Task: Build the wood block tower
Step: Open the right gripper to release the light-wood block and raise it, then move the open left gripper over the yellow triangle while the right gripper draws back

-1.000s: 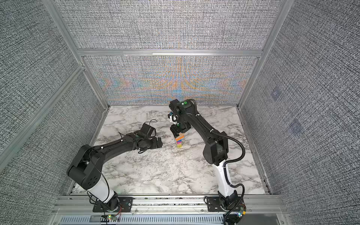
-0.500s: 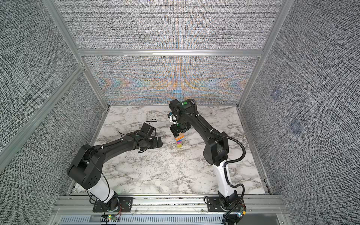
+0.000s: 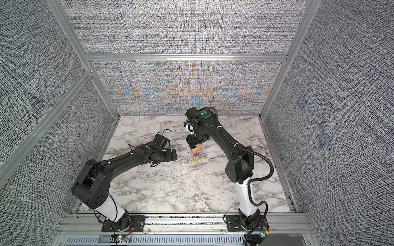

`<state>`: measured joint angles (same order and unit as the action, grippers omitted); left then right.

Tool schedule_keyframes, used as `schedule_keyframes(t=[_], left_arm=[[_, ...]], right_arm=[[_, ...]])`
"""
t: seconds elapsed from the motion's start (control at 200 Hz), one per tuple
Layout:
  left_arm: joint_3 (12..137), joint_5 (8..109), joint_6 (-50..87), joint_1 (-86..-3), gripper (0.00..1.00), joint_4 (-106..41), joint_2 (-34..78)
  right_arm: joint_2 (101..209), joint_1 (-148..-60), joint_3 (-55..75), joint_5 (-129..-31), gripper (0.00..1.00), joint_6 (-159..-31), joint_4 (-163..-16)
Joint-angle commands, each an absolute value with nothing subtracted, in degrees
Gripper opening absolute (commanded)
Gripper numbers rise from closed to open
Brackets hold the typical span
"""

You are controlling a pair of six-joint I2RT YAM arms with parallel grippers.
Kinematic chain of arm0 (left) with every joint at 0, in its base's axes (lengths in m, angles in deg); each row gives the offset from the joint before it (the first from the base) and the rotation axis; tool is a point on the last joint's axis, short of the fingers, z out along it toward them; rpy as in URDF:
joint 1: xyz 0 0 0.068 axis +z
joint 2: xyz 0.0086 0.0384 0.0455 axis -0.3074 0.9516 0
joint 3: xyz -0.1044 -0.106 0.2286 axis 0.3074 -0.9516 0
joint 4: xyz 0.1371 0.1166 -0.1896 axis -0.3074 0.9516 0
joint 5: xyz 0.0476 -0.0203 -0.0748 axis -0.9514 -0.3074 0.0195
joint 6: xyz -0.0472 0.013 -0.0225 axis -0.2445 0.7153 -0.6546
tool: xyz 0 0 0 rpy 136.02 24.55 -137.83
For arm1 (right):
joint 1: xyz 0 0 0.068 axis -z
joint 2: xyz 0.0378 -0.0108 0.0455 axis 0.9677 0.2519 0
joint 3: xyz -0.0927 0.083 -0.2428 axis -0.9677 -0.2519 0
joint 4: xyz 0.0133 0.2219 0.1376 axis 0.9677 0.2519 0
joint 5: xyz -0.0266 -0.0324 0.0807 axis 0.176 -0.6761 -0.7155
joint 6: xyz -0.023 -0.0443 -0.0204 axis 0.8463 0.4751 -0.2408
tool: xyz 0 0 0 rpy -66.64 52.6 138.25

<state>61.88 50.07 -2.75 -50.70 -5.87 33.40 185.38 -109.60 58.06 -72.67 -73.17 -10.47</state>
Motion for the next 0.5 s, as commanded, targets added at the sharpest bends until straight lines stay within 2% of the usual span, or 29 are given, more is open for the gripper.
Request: schedule_keyframes(t=[0.0,0.27,0.405,0.495], left_arm=[[63.27,47.51,-2.72,-50.51,0.99,-2.4,32.3],[64.97,42.1,-3.11,-50.43,0.99,5.57,26.52],[65.79,39.81,-2.91,-50.08,0.99,10.31,23.14],[65.53,38.66,-1.71,-49.49,0.97,12.56,20.5]], right_arm=[[182.12,-109.77,56.1,-72.35,0.73,-74.2,-14.11],[166.93,-109.79,43.37,-71.85,0.76,-77.76,-26.37],[155.77,-109.8,30.95,-71.64,0.82,-79.78,-37.29],[149.42,-109.79,22.69,-73.75,0.9,-81.38,-44.05]])
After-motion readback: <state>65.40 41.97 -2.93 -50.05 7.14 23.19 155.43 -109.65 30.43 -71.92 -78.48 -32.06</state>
